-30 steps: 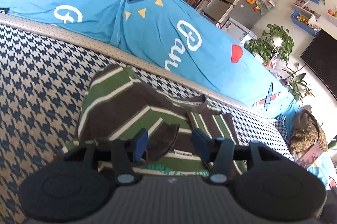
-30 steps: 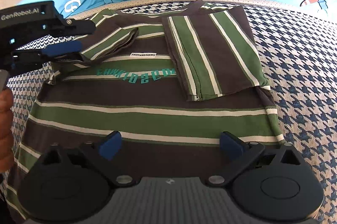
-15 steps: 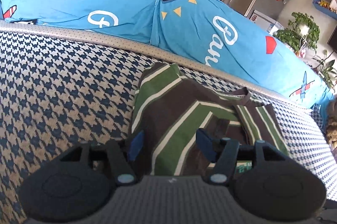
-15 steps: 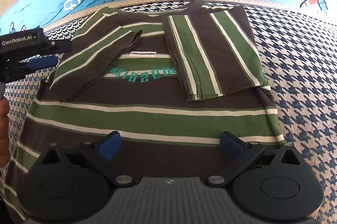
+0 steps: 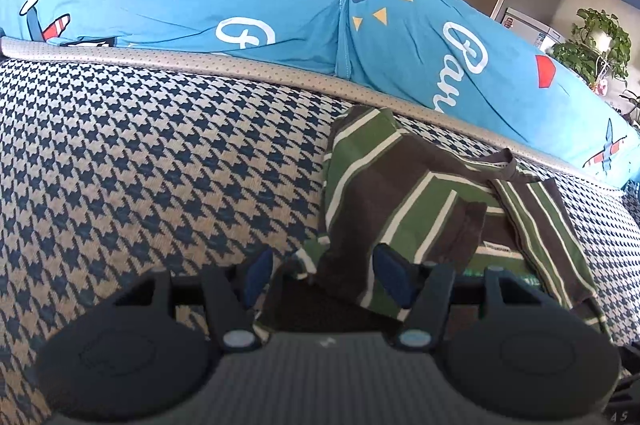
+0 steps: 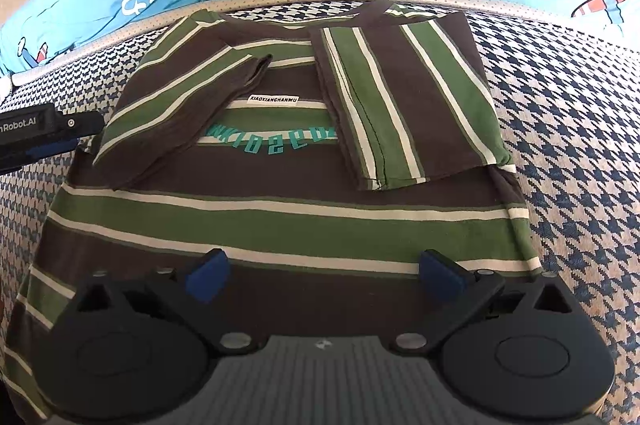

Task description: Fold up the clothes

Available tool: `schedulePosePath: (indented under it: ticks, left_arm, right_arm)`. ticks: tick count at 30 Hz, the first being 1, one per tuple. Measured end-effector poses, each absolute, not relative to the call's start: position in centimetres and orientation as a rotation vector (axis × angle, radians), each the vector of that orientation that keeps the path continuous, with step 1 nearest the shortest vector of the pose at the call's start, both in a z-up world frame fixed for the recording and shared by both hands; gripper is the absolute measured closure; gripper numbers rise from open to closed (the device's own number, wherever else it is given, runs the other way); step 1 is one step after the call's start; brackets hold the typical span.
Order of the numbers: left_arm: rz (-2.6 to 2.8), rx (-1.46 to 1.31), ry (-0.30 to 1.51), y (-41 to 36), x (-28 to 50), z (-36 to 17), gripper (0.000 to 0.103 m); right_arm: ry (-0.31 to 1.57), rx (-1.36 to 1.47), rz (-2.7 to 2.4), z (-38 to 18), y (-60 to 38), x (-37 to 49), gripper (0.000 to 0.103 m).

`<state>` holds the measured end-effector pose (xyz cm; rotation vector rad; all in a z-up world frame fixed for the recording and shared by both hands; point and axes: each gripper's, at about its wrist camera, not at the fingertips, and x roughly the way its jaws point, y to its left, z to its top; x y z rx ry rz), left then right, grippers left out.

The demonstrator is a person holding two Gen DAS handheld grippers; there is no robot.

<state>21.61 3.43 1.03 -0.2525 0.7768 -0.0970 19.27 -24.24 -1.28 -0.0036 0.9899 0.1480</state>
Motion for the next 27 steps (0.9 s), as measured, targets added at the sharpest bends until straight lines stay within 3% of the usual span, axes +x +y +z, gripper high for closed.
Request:
schedulePosePath:
  ticks: [14,27]
  left_arm:
    - [-0.020,-0.098,0.755,2.2,21.5,-1.1,0.045]
    - [0.148,-0.081,0.745,2.8,20.6,-1.6,0.031]
  right_arm:
    - [0.988,-0.027,0.145,-1.4,-24.1,19.4,0.000]
    - [0.989,-0.031,0.146,-1.5,-24.0,19.4,0.000]
